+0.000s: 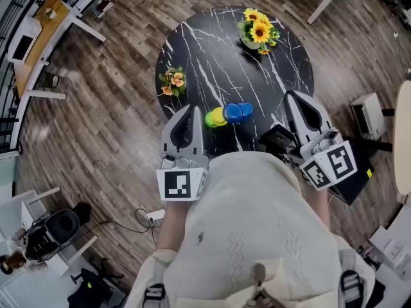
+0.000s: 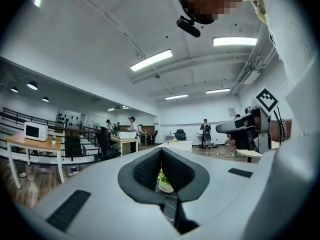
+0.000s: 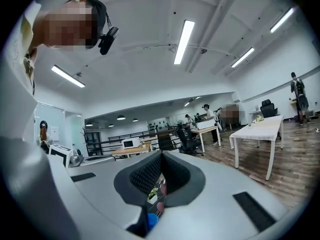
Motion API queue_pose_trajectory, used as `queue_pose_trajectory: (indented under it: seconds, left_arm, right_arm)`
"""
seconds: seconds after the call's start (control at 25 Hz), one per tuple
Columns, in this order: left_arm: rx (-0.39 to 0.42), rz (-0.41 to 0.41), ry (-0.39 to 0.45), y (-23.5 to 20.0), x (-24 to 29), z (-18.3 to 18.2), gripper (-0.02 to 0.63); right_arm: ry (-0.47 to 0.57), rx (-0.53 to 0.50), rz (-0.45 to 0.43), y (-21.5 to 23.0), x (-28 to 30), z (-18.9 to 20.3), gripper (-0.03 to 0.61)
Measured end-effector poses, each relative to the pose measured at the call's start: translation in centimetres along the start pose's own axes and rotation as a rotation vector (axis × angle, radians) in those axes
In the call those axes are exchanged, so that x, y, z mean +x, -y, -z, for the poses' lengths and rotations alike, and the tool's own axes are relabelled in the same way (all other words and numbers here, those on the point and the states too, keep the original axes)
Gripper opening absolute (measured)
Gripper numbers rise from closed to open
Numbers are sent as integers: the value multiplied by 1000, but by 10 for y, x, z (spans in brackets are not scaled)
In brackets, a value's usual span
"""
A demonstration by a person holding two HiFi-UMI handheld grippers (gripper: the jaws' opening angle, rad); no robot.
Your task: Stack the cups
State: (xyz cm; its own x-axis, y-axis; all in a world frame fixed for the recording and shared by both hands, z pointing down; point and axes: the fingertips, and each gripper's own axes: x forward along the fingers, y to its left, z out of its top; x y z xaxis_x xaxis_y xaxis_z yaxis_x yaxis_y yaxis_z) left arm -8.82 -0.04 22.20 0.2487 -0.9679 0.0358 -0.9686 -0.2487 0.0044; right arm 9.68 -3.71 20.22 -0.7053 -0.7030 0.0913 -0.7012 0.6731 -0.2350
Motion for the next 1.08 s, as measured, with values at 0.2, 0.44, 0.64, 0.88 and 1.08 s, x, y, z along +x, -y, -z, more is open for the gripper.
queue_pose_trajectory:
  seconds: [0.2,0.44,0.64,0.88,1.08]
  left_arm:
    - [1,-2,8,-2,-2,-4,21]
    - [-16,5,-5,-2,-4,1,21]
    - [-23,9,-4,0,-7,5,21]
    - [-22,7,-9,0,-11,5,21]
    - [-52,0,-5,2,-19,0,21]
  right_arm:
    - [-15,-35,-6,-10,2,0,6]
    - [-32,-43,-18,-20,5,6,6]
    - [-48,-56,-26,-24,5,10,6]
    - [-63,-73,-20,-28,2,13,6]
    - [-75,-85,-16,-33,-3,14,6]
